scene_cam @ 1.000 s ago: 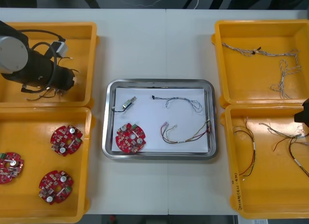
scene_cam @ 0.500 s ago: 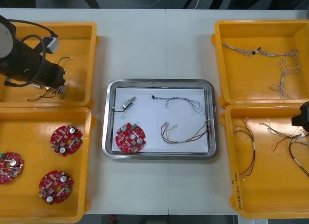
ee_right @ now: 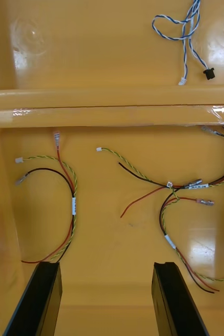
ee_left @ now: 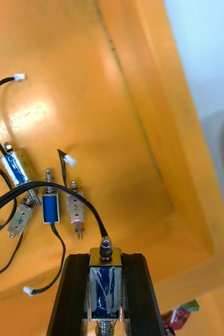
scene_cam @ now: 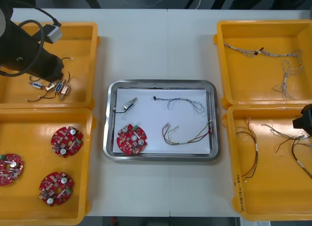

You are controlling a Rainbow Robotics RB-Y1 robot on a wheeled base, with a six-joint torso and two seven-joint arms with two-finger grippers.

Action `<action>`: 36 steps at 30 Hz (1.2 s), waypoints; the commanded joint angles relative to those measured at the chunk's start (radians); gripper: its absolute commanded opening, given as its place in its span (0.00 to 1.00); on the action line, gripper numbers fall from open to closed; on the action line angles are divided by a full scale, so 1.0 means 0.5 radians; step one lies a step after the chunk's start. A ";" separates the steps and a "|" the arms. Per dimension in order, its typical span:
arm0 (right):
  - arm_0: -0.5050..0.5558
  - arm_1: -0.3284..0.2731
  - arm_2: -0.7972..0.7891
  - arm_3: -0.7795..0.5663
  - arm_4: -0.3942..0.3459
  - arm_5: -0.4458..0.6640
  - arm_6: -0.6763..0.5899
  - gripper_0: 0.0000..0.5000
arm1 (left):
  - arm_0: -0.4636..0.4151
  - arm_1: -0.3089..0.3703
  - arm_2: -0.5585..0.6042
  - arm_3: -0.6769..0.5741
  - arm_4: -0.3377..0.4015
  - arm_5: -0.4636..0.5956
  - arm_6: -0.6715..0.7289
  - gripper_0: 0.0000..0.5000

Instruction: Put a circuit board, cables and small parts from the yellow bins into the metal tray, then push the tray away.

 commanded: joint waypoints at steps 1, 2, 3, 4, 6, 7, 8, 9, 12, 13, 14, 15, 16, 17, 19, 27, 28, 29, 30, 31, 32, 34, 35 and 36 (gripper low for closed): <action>0.026 -0.003 -0.058 -0.068 -0.019 0.006 0.065 1.00 | -0.097 0.075 0.060 -0.184 0.026 0.100 0.269 0.00; 0.026 -0.003 -0.058 -0.068 -0.019 0.006 0.068 1.00 | -0.097 0.066 0.056 -0.221 0.029 0.128 0.306 0.00; 0.029 -0.003 -0.058 -0.071 -0.019 0.006 0.074 1.00 | -0.106 0.057 0.050 -0.248 0.032 0.152 0.340 0.00; 0.026 -0.003 -0.058 -0.071 -0.019 0.006 0.074 1.00 | -0.112 0.054 0.041 -0.264 0.032 0.165 0.361 0.00; 0.026 0.000 -0.058 -0.068 -0.019 0.006 0.080 1.00 | -0.146 0.035 -0.008 -0.313 0.023 0.205 0.447 0.00; 0.026 -0.003 -0.058 -0.071 -0.019 0.006 0.083 1.00 | -0.155 0.032 -0.020 -0.322 0.023 0.211 0.468 0.00; 0.029 -0.003 -0.058 -0.068 -0.019 0.006 0.087 1.00 | -0.171 0.020 -0.039 -0.337 0.020 0.226 0.511 0.00; 0.026 -0.003 -0.058 -0.071 -0.016 0.006 0.083 1.00 | -0.183 0.008 -0.057 -0.359 0.007 0.235 0.551 0.00; 0.029 0.000 -0.058 -0.071 -0.006 0.006 0.090 1.00 | -0.204 -0.041 -0.091 -0.405 -0.033 0.248 0.643 0.00; 0.026 0.000 -0.058 -0.068 -0.003 0.006 0.090 1.00 | -0.207 -0.051 -0.100 -0.411 -0.045 0.254 0.662 0.00; 0.026 0.000 -0.058 -0.068 -0.003 0.006 0.090 1.00 | -0.220 -0.072 -0.125 -0.429 -0.063 0.257 0.695 0.00; 0.029 0.000 -0.058 -0.068 -0.003 0.006 0.090 1.00 | -0.226 -0.084 -0.152 -0.448 -0.088 0.257 0.729 0.00; 0.029 -0.003 -0.058 -0.068 -0.003 0.006 0.090 1.00 | -0.232 -0.094 -0.164 -0.454 -0.097 0.257 0.744 0.00; 0.026 0.000 -0.058 -0.071 -0.003 0.006 0.090 1.00 | -0.244 -0.112 -0.195 -0.463 -0.121 0.257 0.781 0.00; 0.029 0.000 -0.058 -0.068 -0.003 0.006 0.090 1.00 | -0.256 -0.146 -0.235 -0.485 -0.161 0.257 0.830 0.00; 0.029 0.000 -0.058 -0.068 0.000 0.006 0.090 1.00 | -0.333 -0.318 -0.428 -0.521 -0.339 0.248 1.051 0.00; 0.026 0.000 -0.058 -0.068 0.000 0.006 0.090 1.00 | -0.336 -0.330 -0.447 -0.521 -0.349 0.244 1.067 0.00; 0.026 0.000 -0.058 -0.068 0.000 0.006 0.087 1.00 | -0.352 -0.348 -0.477 -0.521 -0.370 0.238 1.094 0.00; 0.029 0.000 -0.058 -0.068 -0.003 0.006 0.083 1.00 | -0.361 -0.370 -0.511 -0.521 -0.391 0.226 1.131 0.00; 0.029 0.000 -0.058 -0.068 -0.003 0.006 0.083 1.00 | -0.370 -0.388 -0.542 -0.521 -0.407 0.205 1.165 0.00; 0.029 0.000 -0.058 -0.068 -0.003 0.006 0.083 1.00 | -0.370 -0.394 -0.557 -0.521 -0.413 0.195 1.183 0.00; 0.029 0.000 -0.058 -0.068 -0.003 0.006 0.077 1.00 | -0.382 -0.422 -0.631 -0.521 -0.447 0.156 1.251 0.00; 0.026 0.000 -0.058 -0.071 -0.003 0.006 0.077 1.00 | -0.382 -0.425 -0.646 -0.518 -0.453 0.143 1.266 0.00; 0.029 0.000 -0.058 -0.068 -0.003 0.006 0.077 1.00 | -0.385 -0.437 -0.680 -0.521 -0.465 0.122 1.297 0.00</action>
